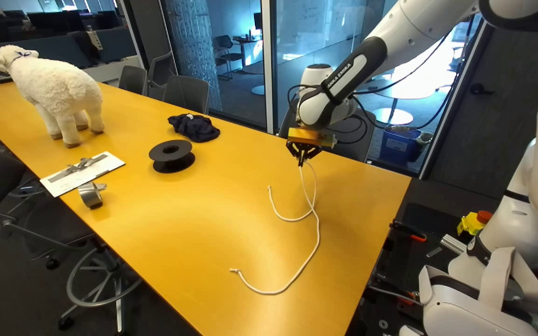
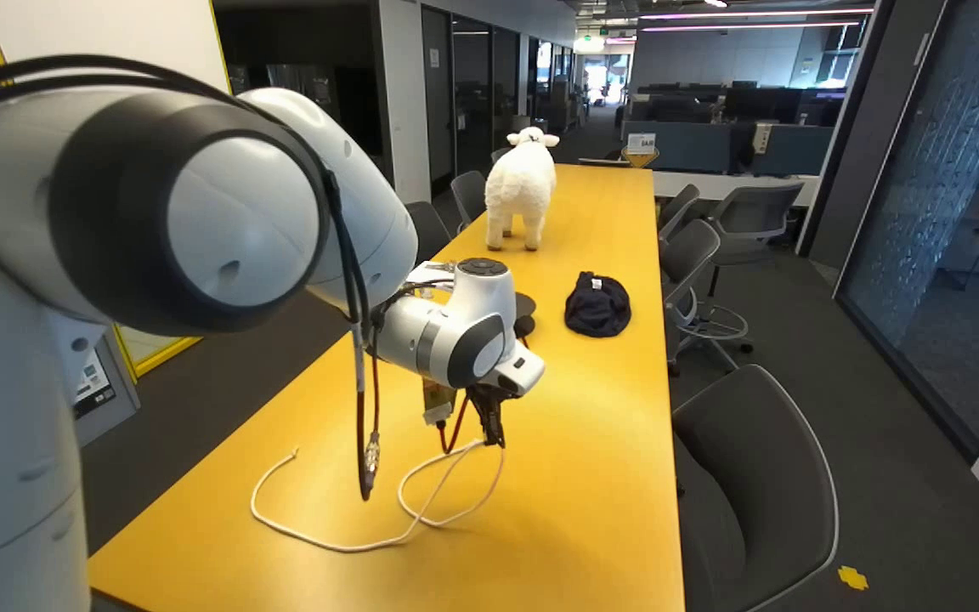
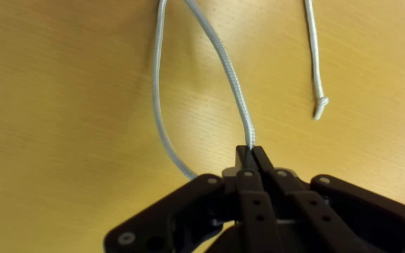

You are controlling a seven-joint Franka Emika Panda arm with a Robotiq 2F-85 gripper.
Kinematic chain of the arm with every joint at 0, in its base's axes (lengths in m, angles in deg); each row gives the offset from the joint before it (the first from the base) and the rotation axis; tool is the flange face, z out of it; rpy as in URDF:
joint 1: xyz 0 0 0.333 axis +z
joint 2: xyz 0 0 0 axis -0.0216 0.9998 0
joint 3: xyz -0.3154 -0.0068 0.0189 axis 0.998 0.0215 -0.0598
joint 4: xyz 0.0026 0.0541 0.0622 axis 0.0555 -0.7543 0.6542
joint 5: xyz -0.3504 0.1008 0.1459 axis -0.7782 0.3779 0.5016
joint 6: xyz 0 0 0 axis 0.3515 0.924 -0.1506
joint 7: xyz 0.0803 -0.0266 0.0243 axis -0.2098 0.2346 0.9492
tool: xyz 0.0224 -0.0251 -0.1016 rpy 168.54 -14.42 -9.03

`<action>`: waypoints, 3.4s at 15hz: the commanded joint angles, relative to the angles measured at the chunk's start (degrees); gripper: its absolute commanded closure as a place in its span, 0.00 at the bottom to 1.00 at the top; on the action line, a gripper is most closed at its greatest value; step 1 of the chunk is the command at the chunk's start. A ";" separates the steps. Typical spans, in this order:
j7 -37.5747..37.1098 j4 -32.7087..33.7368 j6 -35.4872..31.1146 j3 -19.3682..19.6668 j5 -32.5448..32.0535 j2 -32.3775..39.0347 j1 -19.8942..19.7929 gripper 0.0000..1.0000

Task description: Straighten the rope

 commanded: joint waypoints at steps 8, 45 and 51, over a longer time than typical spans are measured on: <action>45.55 -9.65 -4.27 -20.32 26.57 -13.21 -23.12 0.99; 77.92 -14.20 12.41 5.39 12.50 -8.59 -19.46 0.04; 53.19 -15.56 13.02 8.86 -6.94 -13.54 -13.77 0.00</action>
